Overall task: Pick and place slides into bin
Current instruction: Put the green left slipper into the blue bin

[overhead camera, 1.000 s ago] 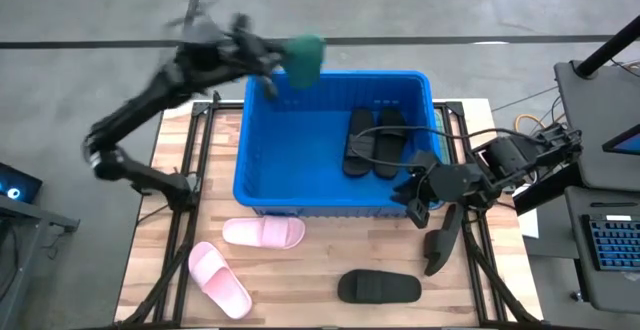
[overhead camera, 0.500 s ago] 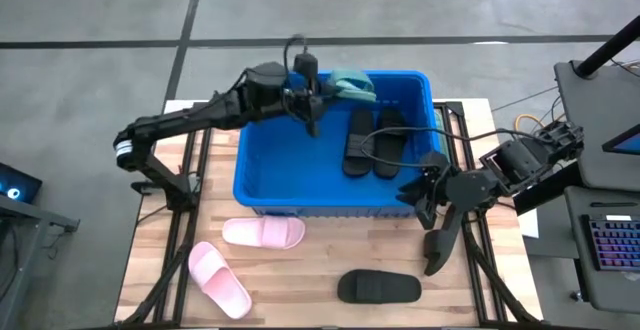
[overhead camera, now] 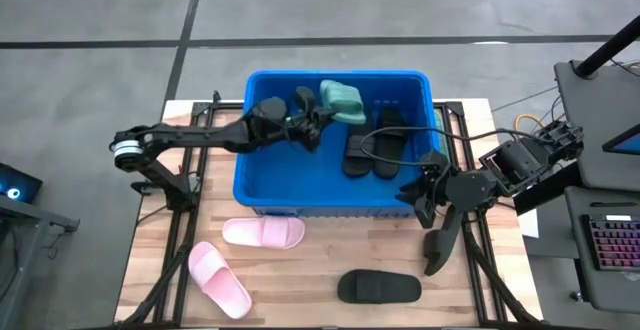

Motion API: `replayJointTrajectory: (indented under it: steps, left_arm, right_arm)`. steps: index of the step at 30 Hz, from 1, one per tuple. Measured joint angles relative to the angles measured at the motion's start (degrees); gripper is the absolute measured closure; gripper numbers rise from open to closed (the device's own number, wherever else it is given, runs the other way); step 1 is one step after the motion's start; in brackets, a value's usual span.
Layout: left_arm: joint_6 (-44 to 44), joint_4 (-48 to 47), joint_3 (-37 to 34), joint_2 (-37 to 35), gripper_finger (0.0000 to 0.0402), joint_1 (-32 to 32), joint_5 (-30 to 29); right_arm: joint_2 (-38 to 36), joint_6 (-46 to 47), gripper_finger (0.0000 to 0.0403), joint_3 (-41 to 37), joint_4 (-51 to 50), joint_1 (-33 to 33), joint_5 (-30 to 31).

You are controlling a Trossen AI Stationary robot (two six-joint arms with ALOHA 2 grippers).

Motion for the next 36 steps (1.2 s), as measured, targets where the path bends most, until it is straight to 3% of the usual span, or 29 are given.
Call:
replayJointTrajectory:
  steps: [5,12,23,36]
  left_arm:
    - [1.7,0.0,-4.0,-0.2,0.0372,0.6,3.4]
    - [11.2,-2.4,-5.6,0.8,0.0374,1.8,6.8]
    - [3.6,-2.5,-6.8,0.8,0.0374,3.6,13.8]
    - [6.8,-3.1,-11.3,2.4,0.0374,5.0,14.6]
  right_arm:
    - [0.0,0.7,0.0284,0.0,0.0,0.0,0.7]
    - [0.0,2.4,0.0284,0.0,0.1,-0.4,0.8]
    - [0.0,3.5,0.0284,0.0,0.2,-0.4,0.8]
    - [0.0,3.9,0.0284,0.0,0.2,-0.4,0.7]
